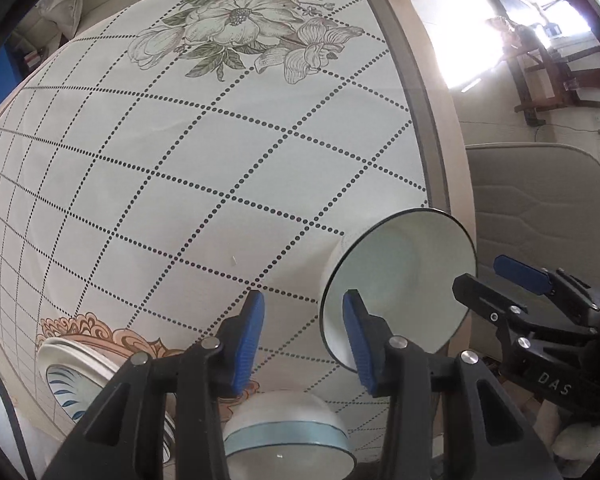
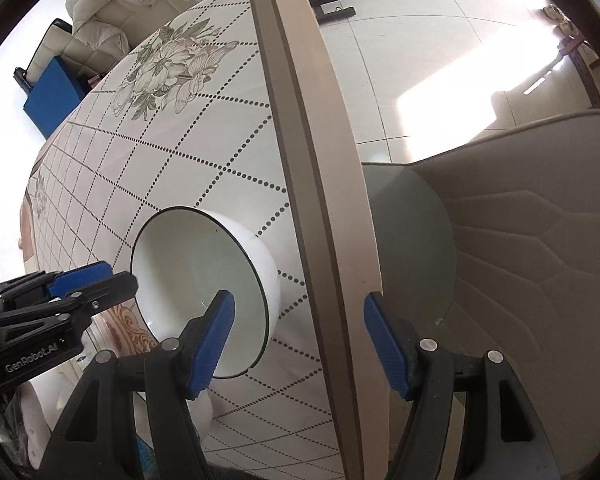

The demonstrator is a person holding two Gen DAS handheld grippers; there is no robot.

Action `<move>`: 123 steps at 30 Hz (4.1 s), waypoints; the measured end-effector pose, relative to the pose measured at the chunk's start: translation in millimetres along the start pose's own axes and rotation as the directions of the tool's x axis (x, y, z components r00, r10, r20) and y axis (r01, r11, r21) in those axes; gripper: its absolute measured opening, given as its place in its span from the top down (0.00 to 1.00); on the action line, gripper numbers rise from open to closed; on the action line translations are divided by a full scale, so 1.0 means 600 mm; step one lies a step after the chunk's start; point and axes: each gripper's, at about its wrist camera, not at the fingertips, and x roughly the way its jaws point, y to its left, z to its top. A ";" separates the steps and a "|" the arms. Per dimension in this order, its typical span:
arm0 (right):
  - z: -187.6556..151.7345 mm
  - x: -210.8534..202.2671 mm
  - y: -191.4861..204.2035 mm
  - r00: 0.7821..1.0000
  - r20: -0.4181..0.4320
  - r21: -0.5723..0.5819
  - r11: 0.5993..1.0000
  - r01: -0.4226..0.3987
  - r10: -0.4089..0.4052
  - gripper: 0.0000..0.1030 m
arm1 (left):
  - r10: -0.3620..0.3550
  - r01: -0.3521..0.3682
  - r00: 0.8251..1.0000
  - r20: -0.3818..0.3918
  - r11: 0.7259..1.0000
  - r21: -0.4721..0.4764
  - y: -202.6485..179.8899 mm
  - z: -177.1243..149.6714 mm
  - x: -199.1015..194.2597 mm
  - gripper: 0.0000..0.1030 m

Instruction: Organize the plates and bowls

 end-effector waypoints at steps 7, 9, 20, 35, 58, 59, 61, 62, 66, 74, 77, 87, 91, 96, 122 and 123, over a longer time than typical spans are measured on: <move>0.012 0.016 0.017 1.000 -0.018 -0.067 0.998 0.013 -0.014 0.35 | 0.022 -0.022 0.999 -0.038 1.000 0.015 -0.012 0.011 0.029 0.63; 0.015 0.019 0.022 1.000 -0.021 -0.080 0.997 0.017 -0.019 0.35 | 0.021 -0.021 0.999 -0.039 1.000 0.022 -0.015 0.014 0.035 0.63; 0.025 0.031 0.032 0.999 -0.043 -0.105 0.994 -0.014 0.010 0.48 | 0.004 -0.003 1.000 -0.015 0.999 0.033 -0.023 0.011 0.038 0.71; 0.018 0.030 0.022 0.996 -0.059 -0.087 0.993 -0.078 0.073 0.90 | -0.039 0.039 0.999 -0.002 0.998 0.046 -0.017 -0.003 0.020 0.95; 0.017 -0.027 0.065 0.992 -0.056 -0.084 0.989 -0.118 0.114 0.91 | -0.024 0.020 0.997 0.068 0.998 0.057 -0.001 -0.018 -0.054 0.95; 0.015 -0.033 0.067 0.992 -0.053 -0.079 0.989 -0.122 0.118 0.91 | -0.025 0.021 0.997 0.075 0.998 0.058 0.001 -0.021 -0.061 0.95; 0.009 -0.046 0.075 0.992 -0.045 -0.085 0.989 -0.121 0.118 0.91 | -0.029 0.023 0.996 0.087 0.998 0.059 0.008 -0.031 -0.073 0.95; 0.007 -0.054 0.078 0.992 -0.040 -0.082 0.989 -0.125 0.122 0.91 | -0.030 0.024 0.995 0.091 0.998 0.062 0.010 -0.036 -0.079 0.95; -0.013 -0.078 0.099 0.992 -0.029 -0.104 0.987 -0.124 0.121 0.91 | -0.038 0.031 0.993 0.115 0.998 0.060 0.024 -0.058 -0.103 0.95; -0.089 -0.105 0.143 0.991 -0.031 -0.141 0.981 -0.130 0.127 0.91 | -0.064 0.059 0.990 0.125 0.997 0.042 0.061 -0.124 -0.129 0.95; -0.123 -0.100 0.157 0.991 -0.044 -0.155 0.979 -0.133 0.128 0.91 | -0.065 0.061 0.990 0.121 0.997 0.038 0.073 -0.156 -0.128 0.95; -0.207 -0.044 0.200 0.986 -0.123 -0.192 0.972 -0.137 0.115 0.91 | -0.081 0.081 0.994 0.072 0.997 0.004 0.121 -0.246 -0.083 0.95; -0.227 -0.027 0.204 0.985 -0.141 -0.201 0.971 -0.129 0.102 0.91 | -0.077 0.077 0.996 0.054 0.997 0.000 0.130 -0.259 -0.066 0.95; -0.241 -0.013 0.198 0.984 -0.157 -0.202 0.972 -0.115 0.084 0.91 | -0.074 0.074 0.996 0.041 0.997 0.000 0.126 -0.269 -0.047 0.95; -0.270 -0.046 0.239 0.992 -0.018 -0.212 0.971 0.116 -0.122 0.70 | 0.069 -0.065 0.991 0.115 0.997 -0.042 0.087 -0.321 -0.058 0.93; -0.277 -0.057 0.237 0.991 0.002 -0.209 0.969 0.131 -0.134 0.62 | 0.085 -0.081 0.988 0.125 0.996 -0.037 0.084 -0.328 -0.064 0.92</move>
